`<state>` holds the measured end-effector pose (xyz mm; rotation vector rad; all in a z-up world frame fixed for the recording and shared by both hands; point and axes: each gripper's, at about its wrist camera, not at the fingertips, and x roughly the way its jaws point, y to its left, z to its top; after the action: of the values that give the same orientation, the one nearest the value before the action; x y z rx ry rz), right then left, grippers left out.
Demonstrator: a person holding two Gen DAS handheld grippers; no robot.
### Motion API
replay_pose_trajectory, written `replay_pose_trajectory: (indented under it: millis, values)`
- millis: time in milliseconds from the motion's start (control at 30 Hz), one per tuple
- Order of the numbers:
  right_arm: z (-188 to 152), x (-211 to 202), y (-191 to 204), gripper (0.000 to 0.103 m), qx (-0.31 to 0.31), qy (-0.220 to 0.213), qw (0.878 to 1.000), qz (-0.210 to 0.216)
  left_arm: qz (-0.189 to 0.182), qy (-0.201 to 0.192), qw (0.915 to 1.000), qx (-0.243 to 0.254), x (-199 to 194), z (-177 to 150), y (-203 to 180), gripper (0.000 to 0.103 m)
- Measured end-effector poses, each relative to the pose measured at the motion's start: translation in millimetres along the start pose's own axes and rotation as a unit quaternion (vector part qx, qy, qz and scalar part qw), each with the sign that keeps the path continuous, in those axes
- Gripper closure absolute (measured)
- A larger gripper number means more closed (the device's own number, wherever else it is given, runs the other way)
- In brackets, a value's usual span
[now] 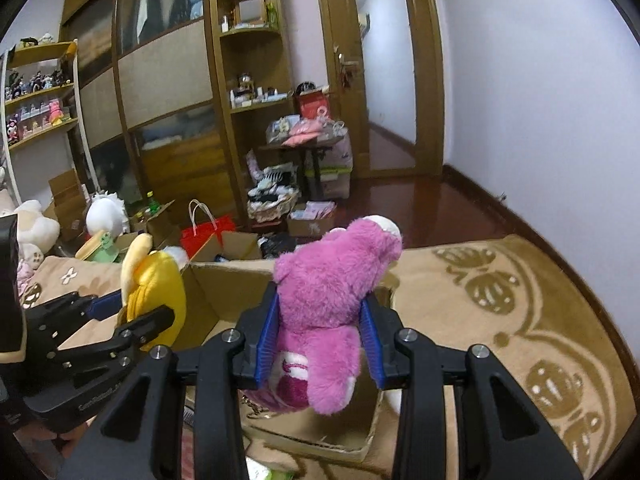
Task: Organize soft objects
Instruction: 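Open the left tool over the box while the right tool releases the pink bear inside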
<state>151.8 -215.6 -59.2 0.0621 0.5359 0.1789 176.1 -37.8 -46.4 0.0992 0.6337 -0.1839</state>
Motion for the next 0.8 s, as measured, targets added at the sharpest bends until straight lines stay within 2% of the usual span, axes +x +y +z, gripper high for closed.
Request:
replay_pose_trajectory:
  millis: [333,400,567,633,700,800]
  values:
    - [-14,13,4,0.059,-0.002,0.041,0.999,0.013,0.01,0.011,0.9997,0.017,3,-7,-9,0.046]
    - [-14,13,5,0.059,-0.004,0.043,0.999,0.013,0.014,0.015,0.9997,0.015,2,-8,-9,0.033]
    - [-15,8,7,0.058,-0.007,0.047,0.999,0.013,0.026,0.012,0.9994,0.021,-7,-10,-9,0.022]
    - [-16,5,8,0.053,-0.007,0.047,0.999,0.013,0.03,0.011,0.9993,0.021,-13,-11,-10,0.018]
    - [-15,-2,11,0.042,-0.01,0.039,0.999,0.015,0.031,0.01,0.9993,0.017,-19,-11,-9,0.014]
    - [-13,-12,16,0.034,-0.02,0.028,0.999,0.019,0.035,0.006,0.9993,0.011,-28,-12,-7,0.009]
